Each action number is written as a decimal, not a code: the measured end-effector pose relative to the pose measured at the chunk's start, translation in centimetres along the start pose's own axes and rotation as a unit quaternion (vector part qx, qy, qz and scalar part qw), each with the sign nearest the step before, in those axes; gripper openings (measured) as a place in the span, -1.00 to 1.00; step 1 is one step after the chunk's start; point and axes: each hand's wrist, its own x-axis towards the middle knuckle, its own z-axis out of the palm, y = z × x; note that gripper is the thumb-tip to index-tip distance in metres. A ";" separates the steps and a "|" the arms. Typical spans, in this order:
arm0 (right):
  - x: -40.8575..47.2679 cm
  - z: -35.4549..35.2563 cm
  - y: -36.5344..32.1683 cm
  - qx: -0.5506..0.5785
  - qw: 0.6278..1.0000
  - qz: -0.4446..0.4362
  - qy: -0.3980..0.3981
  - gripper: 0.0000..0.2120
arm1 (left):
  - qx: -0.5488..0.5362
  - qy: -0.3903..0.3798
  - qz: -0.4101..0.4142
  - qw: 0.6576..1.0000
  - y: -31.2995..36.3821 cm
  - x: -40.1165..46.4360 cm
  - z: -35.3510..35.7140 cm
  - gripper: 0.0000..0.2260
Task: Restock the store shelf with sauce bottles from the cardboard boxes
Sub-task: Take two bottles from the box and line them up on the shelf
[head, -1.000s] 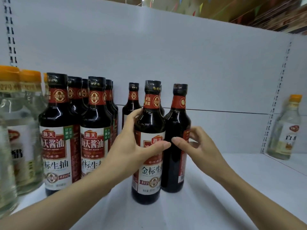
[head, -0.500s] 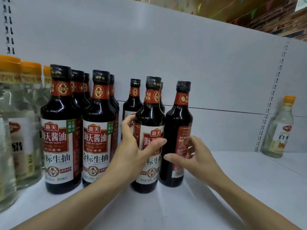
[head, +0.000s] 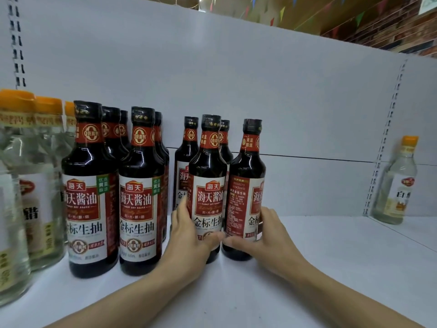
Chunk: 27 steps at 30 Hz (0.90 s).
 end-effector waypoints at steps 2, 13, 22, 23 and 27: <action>0.3 0.1 0.6 0.019 0.999 0.020 -0.023 -0.34 | 0.006 0.006 0.006 1.000 -0.2 0.0 0.1 -0.16; 1.3 -0.3 0.7 -0.001 0.995 0.028 -0.100 -0.41 | 0.042 0.027 0.003 0.999 -0.7 0.5 -0.5 -0.23; 3.7 1.9 0.9 -0.030 0.992 0.047 -0.114 -0.28 | 0.067 0.052 -0.017 0.996 -1.1 1.3 -0.1 -0.22; 3.7 1.9 0.5 -0.031 0.991 0.046 -0.122 -0.37 | 0.068 0.052 -0.020 0.996 -1.1 1.3 -0.1 -0.22; 3.6 0.7 0.1 -0.026 0.986 0.053 -0.156 -0.56 | 0.073 0.064 -0.030 0.995 -0.9 1.5 0.2 -0.21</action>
